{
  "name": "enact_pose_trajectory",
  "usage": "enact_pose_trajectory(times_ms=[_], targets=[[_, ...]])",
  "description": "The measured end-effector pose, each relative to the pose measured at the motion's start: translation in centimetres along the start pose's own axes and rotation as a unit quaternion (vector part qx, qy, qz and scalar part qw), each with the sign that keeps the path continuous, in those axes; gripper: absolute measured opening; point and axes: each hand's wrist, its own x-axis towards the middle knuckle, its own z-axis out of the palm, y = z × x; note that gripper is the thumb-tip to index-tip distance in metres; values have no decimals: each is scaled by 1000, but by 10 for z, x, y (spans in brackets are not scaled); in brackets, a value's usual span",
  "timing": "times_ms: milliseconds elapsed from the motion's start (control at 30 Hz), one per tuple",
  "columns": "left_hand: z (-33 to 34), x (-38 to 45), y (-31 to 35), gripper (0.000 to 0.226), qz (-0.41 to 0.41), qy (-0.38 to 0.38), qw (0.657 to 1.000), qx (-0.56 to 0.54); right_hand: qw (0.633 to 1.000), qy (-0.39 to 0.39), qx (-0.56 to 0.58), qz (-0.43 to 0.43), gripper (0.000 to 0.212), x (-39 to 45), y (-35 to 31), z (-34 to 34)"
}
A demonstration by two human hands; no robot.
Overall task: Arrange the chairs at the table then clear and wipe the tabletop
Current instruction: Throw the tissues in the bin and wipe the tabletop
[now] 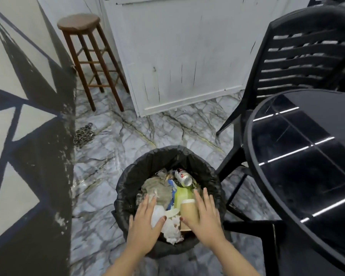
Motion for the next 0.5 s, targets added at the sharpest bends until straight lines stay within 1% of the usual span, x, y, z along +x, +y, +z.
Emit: enact_pose_trajectory(times_ms=[133, 200, 267, 400, 500], targets=[[-53, -1, 63, 60, 84, 24, 996, -33, 995, 69, 55, -43, 90, -17, -34, -68], [-76, -2, 98, 56, 134, 37, 988, -63, 991, 101, 69, -55, 87, -23, -45, -98], [-92, -2, 131, 53, 183, 34, 979, -85, 986, 131, 84, -60, 84, -30, -51, -127], [-100, 3, 190, 51, 260, 32, 962, -77, 974, 202, 98, -33, 81, -49, -48, -178], [-91, 7, 232, 48, 307, 8, 949, -73, 961, 256, 99, -7, 76, -71, -26, -213]])
